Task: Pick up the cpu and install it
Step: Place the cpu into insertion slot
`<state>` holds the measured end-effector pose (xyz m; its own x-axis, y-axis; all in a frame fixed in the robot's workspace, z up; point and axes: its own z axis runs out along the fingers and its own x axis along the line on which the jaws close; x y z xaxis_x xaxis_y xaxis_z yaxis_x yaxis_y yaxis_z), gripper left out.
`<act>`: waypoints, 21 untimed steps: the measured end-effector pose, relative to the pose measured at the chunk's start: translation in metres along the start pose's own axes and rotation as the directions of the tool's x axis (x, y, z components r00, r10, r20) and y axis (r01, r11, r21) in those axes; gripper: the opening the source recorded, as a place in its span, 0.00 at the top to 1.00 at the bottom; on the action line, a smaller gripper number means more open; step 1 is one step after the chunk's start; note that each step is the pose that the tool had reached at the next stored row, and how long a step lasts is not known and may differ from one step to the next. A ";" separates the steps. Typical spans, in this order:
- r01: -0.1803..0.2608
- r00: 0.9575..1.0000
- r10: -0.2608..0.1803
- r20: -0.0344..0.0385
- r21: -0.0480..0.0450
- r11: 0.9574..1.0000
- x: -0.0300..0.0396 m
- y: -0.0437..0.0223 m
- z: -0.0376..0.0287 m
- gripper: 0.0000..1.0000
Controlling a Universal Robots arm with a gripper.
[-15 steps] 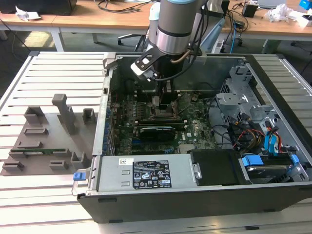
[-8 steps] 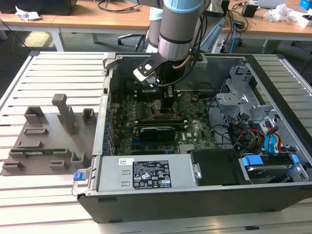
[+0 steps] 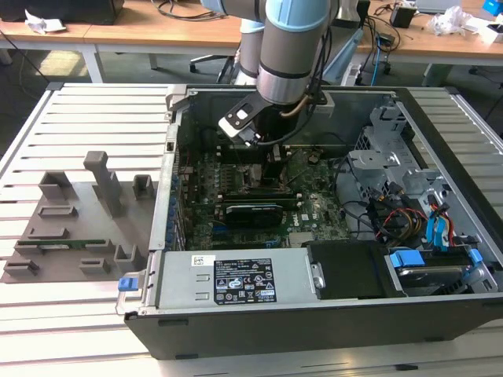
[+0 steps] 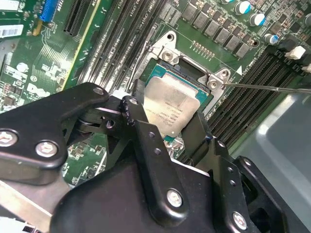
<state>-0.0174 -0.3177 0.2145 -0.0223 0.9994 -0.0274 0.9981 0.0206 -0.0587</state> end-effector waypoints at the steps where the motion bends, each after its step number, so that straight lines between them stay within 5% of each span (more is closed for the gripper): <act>1: 0.000 1.000 0.000 0.000 0.000 1.000 0.0004 0.0005 0.0020 0.45; 8: -0.001 1.000 0.001 0.000 0.000 1.000 0.0022 0.0022 0.0113 0.45; 21: -0.012 1.000 0.012 0.000 0.000 1.000 0.0057 0.0050 0.0178 0.45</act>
<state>-0.0136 -0.3124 0.1963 -0.0105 0.9996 -0.0278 0.9982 0.0089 -0.0588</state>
